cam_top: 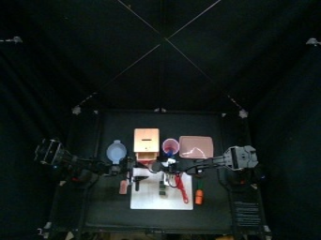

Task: Place sushi on board then cut the sushi with the knife then place the pieces on the plate
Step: Place the 4 sushi pieces on the plate

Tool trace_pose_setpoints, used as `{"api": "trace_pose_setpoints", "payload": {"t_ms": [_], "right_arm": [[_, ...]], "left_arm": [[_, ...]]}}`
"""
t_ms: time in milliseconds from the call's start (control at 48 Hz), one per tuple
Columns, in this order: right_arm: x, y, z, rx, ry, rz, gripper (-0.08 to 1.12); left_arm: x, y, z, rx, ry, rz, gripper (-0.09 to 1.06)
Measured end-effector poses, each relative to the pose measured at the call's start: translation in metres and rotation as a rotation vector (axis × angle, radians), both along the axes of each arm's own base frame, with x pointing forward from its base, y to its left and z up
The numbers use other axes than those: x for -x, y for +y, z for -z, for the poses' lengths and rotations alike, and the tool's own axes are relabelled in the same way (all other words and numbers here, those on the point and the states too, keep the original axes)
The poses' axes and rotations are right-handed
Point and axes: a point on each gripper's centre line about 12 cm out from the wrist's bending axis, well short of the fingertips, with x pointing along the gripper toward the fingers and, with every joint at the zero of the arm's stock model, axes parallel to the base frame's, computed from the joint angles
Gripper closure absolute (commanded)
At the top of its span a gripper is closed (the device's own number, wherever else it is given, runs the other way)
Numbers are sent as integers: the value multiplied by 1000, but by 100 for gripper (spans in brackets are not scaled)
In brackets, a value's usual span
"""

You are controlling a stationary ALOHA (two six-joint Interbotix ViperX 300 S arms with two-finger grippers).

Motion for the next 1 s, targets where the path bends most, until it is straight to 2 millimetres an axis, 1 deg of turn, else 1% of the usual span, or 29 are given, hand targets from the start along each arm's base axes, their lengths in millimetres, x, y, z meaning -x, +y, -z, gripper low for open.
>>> {"api": "trace_pose_setpoints", "payload": {"t_ms": [83,292,375,479,500,521,542,583,688,812,917,1000], "right_arm": [[14,2,-8,-32,-6,37,55],[68,3,-24,-93,-8,164,55],[88,2,-31,-107,-25,213,55],[111,-4,-34,-108,-33,277,55],[113,-6,-34,-108,-33,286,55],[120,-13,-33,-103,-37,327,55],[123,-18,-33,-99,-39,353,55],[129,-35,-32,-92,-53,437,55],[134,-73,-32,-81,-98,617,54],[138,-116,-28,-46,-112,776,54],[141,-141,-21,-23,-89,848,53],[143,-153,-15,-21,-69,885,51]], "left_arm": [[0,0,1,2,2,-2,9],[1,0,1,2,3,-4,9],[1,0,1,1,4,-3,9],[1,0,1,-1,4,-3,9],[1,0,1,-2,4,-3,9],[1,1,1,-2,4,-4,9],[1,0,1,-2,4,-3,9],[0,1,1,-2,2,-4,9],[1,1,1,-2,4,-6,9],[0,1,1,-1,4,-6,9],[1,1,1,-4,5,-3,9],[0,1,1,-7,3,0,9]]}}
